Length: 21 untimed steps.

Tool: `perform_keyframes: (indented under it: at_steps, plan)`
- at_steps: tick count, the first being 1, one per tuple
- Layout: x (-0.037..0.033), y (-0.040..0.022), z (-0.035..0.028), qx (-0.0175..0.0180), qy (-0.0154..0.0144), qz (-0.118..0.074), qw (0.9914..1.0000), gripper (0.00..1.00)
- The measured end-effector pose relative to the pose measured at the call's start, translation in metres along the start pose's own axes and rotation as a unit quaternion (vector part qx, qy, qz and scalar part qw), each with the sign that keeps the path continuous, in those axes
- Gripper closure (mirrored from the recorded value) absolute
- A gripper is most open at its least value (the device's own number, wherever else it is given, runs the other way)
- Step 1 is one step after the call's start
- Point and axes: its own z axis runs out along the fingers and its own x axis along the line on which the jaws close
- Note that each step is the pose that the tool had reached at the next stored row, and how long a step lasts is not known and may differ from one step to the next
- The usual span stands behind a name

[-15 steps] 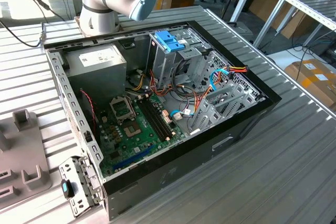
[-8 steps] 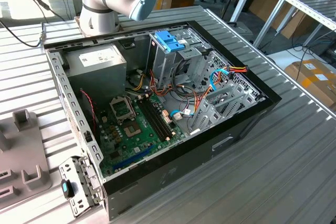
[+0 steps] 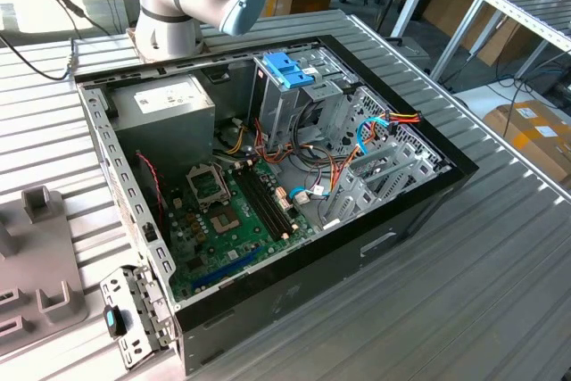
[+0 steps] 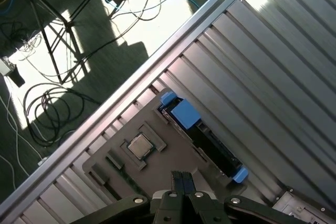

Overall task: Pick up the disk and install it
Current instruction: 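Pick up the disk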

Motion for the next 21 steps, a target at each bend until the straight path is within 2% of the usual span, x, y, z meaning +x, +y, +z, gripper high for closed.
perform_keyframes:
  at_steps: [15, 21]
  plan:
    - [0.0, 0.0, 0.0, -0.0006, 0.001, -0.023, 0.99973, 0.89]
    - [0.0, 0.0, 0.0001, -0.0008, 0.0015, -0.036, 0.99937, 0.89]
